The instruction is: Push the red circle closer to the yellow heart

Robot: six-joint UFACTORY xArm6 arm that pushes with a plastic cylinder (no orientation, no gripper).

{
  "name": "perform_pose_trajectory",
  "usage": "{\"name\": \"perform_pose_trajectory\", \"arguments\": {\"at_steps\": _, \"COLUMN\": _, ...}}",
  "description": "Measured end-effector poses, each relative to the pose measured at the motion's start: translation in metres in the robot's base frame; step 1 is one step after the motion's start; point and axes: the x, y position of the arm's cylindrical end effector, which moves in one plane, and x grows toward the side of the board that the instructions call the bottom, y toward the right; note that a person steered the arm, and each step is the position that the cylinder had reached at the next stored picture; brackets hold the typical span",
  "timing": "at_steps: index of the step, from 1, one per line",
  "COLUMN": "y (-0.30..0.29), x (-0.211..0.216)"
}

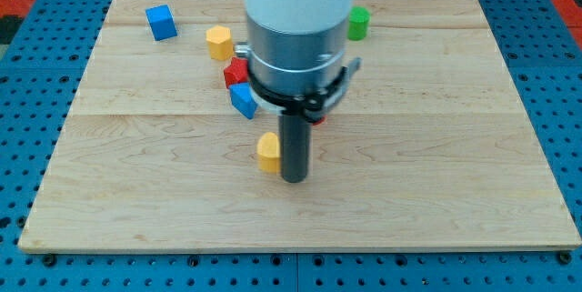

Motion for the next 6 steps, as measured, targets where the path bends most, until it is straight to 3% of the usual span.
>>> {"name": "perform_pose_trajectory", "arguments": {"at_steps": 2, "y": -0.005, "x": -0.029}}
{"name": "perform_pose_trajectory", "arguments": {"at_steps": 3, "y": 0.082, "x": -0.037}}
{"name": "perform_pose_trajectory", "arguments": {"at_steps": 4, "y": 0.116, "x": -0.113}}
{"name": "perform_pose_trajectory", "arguments": {"at_steps": 6, "y": 0.031, "x": -0.095}}
